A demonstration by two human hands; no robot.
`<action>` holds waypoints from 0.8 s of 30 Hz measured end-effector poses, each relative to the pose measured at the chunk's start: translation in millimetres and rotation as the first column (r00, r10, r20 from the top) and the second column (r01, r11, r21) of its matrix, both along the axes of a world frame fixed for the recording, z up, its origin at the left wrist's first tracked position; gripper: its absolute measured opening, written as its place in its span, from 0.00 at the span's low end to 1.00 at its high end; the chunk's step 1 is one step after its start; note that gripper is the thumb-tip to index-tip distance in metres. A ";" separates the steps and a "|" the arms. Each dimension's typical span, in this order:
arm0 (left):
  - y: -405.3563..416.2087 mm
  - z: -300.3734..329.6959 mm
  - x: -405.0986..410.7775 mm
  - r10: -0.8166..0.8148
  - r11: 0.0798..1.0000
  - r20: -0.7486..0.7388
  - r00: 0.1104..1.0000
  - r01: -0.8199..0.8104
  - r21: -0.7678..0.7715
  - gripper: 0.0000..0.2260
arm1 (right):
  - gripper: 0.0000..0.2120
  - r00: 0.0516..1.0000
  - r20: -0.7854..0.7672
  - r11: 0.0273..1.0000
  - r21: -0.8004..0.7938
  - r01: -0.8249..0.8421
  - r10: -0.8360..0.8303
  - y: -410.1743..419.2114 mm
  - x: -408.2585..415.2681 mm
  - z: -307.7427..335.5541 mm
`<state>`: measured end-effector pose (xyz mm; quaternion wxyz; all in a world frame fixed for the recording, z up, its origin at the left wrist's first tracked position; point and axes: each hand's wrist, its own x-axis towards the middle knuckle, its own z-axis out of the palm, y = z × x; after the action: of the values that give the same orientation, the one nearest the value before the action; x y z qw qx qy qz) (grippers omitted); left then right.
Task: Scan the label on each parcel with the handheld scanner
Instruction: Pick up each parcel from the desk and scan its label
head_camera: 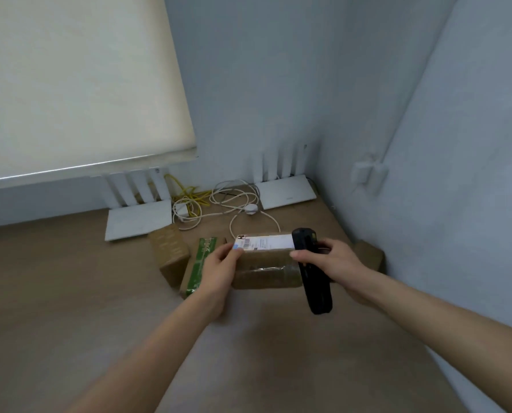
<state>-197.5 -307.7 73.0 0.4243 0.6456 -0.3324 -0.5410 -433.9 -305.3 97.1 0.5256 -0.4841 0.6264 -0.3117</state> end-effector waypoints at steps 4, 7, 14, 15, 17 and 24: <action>46.2 52.4 15.7 -0.042 0.991 -0.080 0.996 0.032 -0.131 0.14 | 0.31 0.999 -0.027 0.995 -0.095 0.014 -0.017 50.5 12.6 51.9; 89.4 95.8 35.9 -0.085 0.977 -0.113 0.990 0.061 -0.202 0.15 | 0.34 0.999 -0.046 0.985 -0.172 0.006 -0.014 95.8 29.5 94.3; 213.2 193.5 104.4 -0.181 0.936 -0.070 0.981 0.150 -0.317 0.29 | 0.32 0.993 -0.110 0.967 -0.242 -0.074 0.049 219.1 83.9 185.8; 230.1 207.4 115.0 -0.197 0.931 -0.065 0.978 0.166 -0.327 0.27 | 0.35 0.989 -0.135 0.965 -0.245 -0.092 0.060 234.2 90.7 197.9; 262.1 234.9 134.6 -0.220 0.916 -0.024 0.975 0.198 -0.349 0.20 | 0.38 0.977 -0.190 0.959 -0.246 -0.143 0.097 261.6 103.2 223.7; 337.5 297.9 188.7 -0.199 0.879 0.136 0.971 0.238 -0.413 0.25 | 0.24 0.792 -0.584 0.880 -0.265 -0.394 0.178 332.6 140.3 319.2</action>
<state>-8.7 29.8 371.0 0.4759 0.5192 -0.5318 -0.4702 -293.6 27.3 416.3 0.2659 -0.7336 0.5960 -0.1895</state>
